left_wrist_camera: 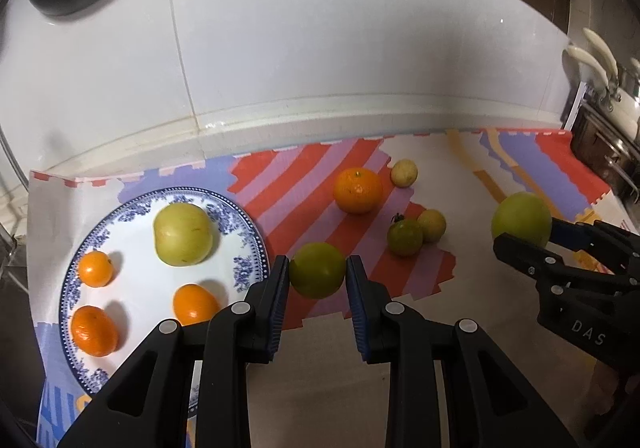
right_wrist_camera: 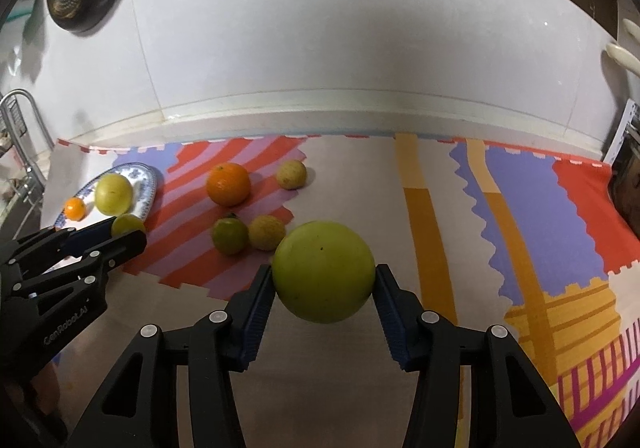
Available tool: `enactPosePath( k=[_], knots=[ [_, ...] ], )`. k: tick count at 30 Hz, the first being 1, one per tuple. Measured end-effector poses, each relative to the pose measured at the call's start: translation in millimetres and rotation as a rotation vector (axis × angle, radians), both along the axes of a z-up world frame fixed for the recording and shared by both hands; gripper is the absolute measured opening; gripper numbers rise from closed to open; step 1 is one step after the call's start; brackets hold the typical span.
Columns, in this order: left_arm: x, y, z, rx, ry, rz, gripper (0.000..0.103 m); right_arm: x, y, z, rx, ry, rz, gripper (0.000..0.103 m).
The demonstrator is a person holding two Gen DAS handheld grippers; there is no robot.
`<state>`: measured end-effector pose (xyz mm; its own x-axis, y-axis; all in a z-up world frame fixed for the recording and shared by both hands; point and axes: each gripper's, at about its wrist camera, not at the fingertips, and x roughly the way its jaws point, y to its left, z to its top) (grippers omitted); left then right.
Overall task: Organize fruits
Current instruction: 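Close the left tool on the small green fruit while the right tool grasps the large green fruit, then carry the small green fruit and the large green fruit over the plate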
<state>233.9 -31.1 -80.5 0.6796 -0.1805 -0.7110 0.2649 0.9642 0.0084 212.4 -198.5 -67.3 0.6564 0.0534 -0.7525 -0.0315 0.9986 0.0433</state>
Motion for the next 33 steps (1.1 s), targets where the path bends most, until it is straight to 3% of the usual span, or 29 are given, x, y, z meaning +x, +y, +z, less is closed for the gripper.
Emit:
enactPosePath(
  k=[20, 33],
  knots=[
    [-52.8, 46.2, 51.3, -0.051, -0.105, 0.082, 0.029, -29.2, 45.3, 59.7, 0.022, -0.109, 0.117, 0.051],
    [-90.9, 87.4, 75.5, -0.04, -0.161, 0.136, 0.029, -57.6, 87.2, 85.0, 0.042, -0.152, 0.19, 0.051]
  ],
)
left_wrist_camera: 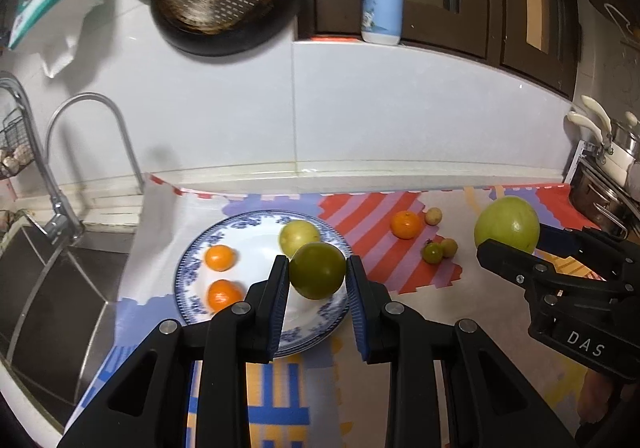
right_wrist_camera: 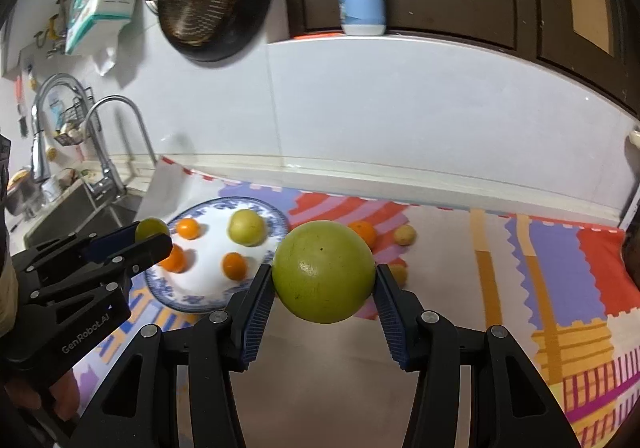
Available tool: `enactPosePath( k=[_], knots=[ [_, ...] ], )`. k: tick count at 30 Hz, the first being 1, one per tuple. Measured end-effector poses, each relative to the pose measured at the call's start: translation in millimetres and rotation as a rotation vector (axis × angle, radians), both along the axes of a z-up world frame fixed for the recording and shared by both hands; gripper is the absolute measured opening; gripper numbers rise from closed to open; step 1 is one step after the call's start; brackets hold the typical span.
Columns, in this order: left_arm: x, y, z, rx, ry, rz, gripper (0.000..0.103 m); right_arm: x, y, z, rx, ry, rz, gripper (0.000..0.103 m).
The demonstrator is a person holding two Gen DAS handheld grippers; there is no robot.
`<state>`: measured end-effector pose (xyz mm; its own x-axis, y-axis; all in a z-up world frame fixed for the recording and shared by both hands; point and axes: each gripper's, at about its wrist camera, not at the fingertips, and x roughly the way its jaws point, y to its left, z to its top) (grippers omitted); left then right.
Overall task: Organize fruits
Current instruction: 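Carry the small green fruit and the large green fruit over the plate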
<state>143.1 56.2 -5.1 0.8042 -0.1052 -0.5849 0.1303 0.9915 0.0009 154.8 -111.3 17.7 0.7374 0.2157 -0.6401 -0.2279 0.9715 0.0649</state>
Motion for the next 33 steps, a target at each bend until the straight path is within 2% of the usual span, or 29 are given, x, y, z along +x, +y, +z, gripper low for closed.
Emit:
enactPosePath(
  k=[16, 24, 33],
  knots=[
    [-15.7, 61.5, 9.7, 0.046, -0.025, 0.057, 0.029, -7.6, 65.2, 7.1, 0.006, -0.018, 0.1, 0.051],
    [4.7, 84.6, 2.7, 0.038, -0.004, 0.062, 0.029, 13.2, 91.7, 1.3, 0.013, 0.0, 0.148, 0.051],
    [43.3, 99.6, -17.6, 0.073, 0.038, 0.053, 0.029, 52.2, 117.0, -20.2, -0.007, 0.049, 0.187, 0.051]
  ],
)
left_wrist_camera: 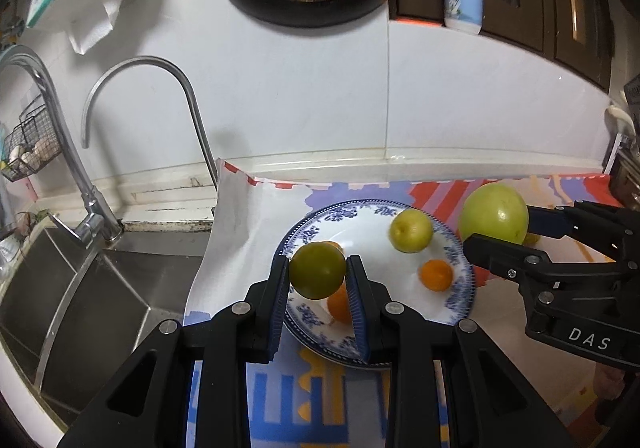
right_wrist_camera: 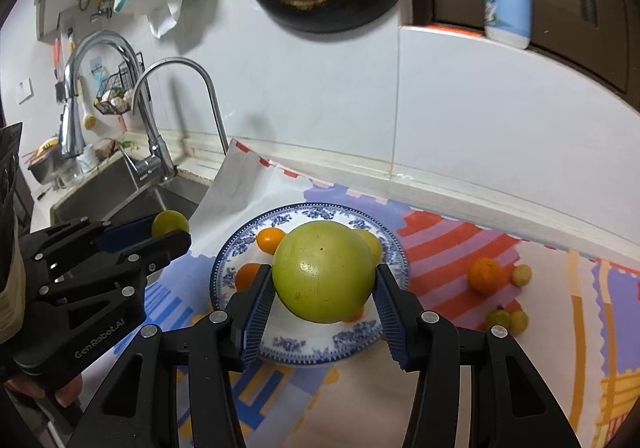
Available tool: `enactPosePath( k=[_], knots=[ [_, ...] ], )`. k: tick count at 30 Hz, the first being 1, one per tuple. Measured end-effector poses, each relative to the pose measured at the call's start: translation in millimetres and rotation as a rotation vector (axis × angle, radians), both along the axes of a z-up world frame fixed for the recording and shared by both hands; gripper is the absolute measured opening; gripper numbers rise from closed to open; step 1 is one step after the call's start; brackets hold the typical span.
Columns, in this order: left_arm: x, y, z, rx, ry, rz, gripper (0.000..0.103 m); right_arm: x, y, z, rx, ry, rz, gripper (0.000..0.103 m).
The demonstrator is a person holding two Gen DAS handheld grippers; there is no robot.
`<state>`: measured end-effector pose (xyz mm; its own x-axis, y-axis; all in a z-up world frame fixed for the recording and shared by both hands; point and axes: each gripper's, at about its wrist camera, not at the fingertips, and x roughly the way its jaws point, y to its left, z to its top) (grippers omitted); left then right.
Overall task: Organize fruits
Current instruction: 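Carry the small green fruit and the large green fruit over the plate, then open the left tool onto the plate while the right tool releases its fruit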
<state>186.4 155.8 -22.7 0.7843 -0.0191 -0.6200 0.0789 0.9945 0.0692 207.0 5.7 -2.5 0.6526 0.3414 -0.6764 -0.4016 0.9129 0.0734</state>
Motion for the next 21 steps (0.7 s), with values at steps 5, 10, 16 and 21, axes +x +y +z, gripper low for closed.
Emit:
enactPosePath(
  k=[5, 10, 16, 21],
  knots=[
    [23.4, 6.8, -15.4, 0.003, 0.045, -0.025, 0.029, 21.5, 13.0, -16.5, -0.009, 0.036, 0.021, 0.051],
    [43.9, 13.3, -32.8, -0.001, 0.09, -0.046, 0.029, 42.2, 25.5, -38.0, -0.025, 0.086, 0.041, 0.051],
    [62.4, 18.1, -53.4, -0.009, 0.143, -0.081, 0.029, 60.4, 36.4, -59.8, -0.056, 0.127, 0.054, 0.051],
    [72.0, 15.5, -63.1, -0.001, 0.178, -0.121, 0.029, 68.7, 39.0, -71.8, -0.062, 0.165, 0.054, 0.051]
  ],
)
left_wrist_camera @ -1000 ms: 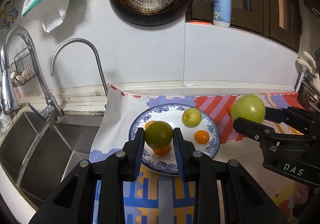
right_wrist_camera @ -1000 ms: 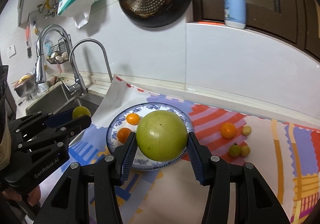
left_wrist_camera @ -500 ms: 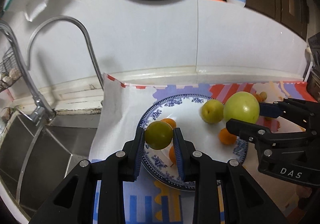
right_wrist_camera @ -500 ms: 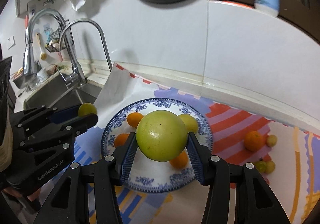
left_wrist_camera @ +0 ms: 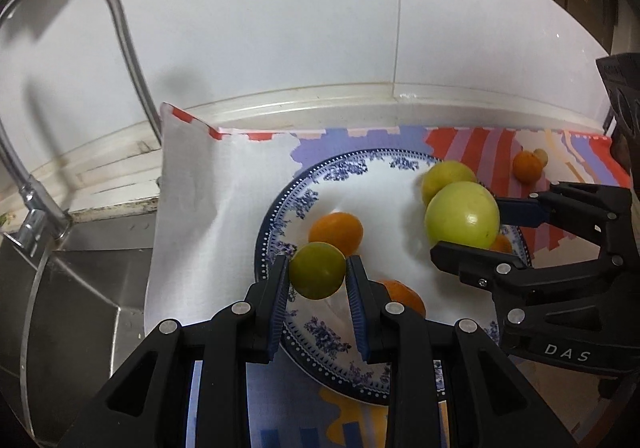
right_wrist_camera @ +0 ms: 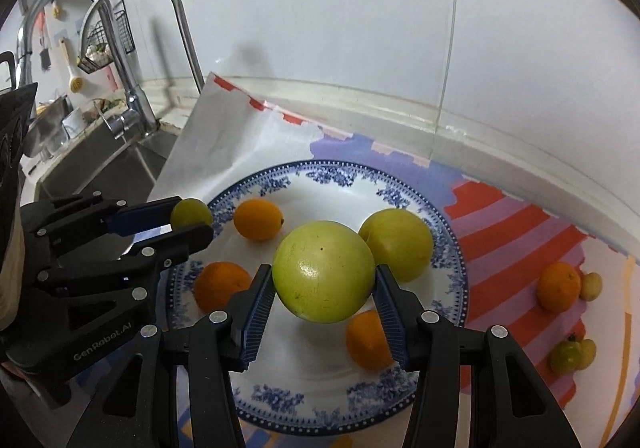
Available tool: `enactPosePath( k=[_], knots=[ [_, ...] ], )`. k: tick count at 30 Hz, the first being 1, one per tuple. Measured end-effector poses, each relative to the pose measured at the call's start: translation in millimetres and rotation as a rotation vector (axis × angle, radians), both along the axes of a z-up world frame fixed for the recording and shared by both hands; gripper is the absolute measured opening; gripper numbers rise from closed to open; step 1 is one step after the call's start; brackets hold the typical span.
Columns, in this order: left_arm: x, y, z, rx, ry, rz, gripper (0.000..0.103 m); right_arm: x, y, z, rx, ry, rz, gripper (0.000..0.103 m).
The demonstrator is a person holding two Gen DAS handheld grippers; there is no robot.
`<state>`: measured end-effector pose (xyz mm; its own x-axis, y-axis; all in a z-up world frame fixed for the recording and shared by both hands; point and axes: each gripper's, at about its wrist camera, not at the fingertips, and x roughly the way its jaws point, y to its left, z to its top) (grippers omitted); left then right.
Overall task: Organize fruits
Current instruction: 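Open the left tool onto the plate while the right tool releases its fruit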
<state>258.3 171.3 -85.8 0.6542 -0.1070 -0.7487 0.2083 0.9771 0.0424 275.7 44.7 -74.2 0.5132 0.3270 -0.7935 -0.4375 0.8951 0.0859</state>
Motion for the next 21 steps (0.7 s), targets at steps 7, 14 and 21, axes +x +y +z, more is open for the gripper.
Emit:
enactPosePath(
  k=[7, 14, 21],
  knots=[
    [7.1, 0.5, -5.0, -0.011, 0.03, -0.013, 0.029, 0.6, 1.9, -8.0, -0.016, 0.02, 0.003, 0.051],
    [6.7, -0.1, -4.3, -0.008, 0.027, -0.024, 0.033, 1.3, 2.8, -11.8, -0.009, 0.042, 0.002, 0.051],
    [-0.7, 0.9, 3.2, -0.008, 0.021, 0.005, 0.04, -3.0, 0.1, -4.5, -0.002, 0.011, -0.009, 0.053]
  ],
)
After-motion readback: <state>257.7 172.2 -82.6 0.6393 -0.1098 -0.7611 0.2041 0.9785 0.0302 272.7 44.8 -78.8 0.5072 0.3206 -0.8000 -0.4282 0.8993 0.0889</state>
